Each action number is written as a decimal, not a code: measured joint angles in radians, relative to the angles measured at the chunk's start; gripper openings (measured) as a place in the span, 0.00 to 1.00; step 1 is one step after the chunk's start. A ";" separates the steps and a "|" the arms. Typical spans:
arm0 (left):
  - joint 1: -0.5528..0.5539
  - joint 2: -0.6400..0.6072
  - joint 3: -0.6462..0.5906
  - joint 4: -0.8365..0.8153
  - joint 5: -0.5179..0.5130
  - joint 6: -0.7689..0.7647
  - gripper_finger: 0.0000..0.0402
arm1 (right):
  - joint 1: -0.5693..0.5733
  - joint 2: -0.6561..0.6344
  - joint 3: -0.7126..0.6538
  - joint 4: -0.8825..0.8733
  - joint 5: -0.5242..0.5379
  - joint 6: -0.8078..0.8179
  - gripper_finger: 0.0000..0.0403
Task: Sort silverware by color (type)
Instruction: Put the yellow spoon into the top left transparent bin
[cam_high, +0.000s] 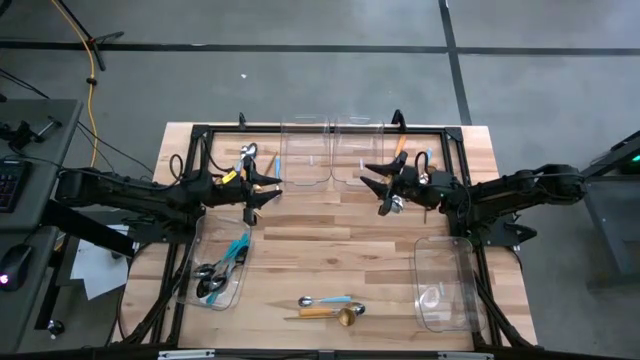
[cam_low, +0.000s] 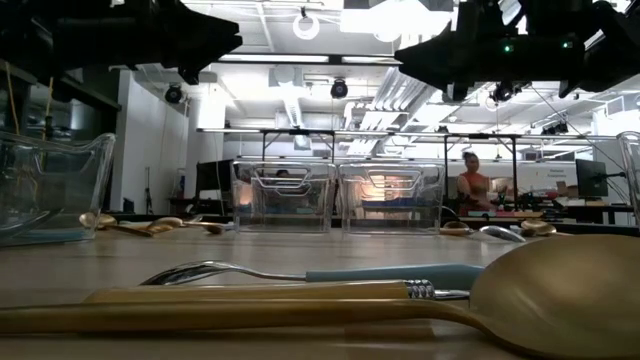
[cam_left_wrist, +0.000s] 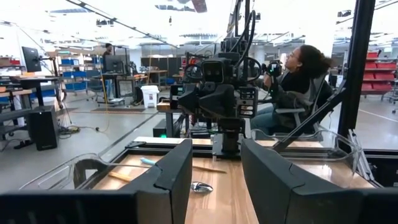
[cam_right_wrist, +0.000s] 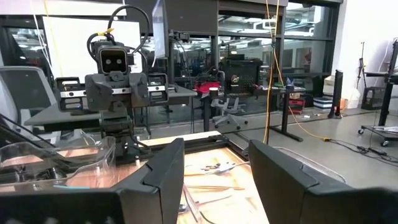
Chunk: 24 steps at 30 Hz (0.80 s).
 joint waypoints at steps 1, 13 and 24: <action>0.000 0.000 0.000 0.000 0.000 0.000 0.32 | 0.000 0.000 0.000 0.000 0.000 0.000 0.41; 0.000 0.000 0.000 0.000 0.000 -0.052 0.32 | -0.022 -0.054 0.000 -0.244 0.353 0.078 0.41; 0.000 0.000 0.000 -0.021 0.001 -0.053 0.32 | -0.025 -0.323 0.205 -1.171 0.365 0.432 0.41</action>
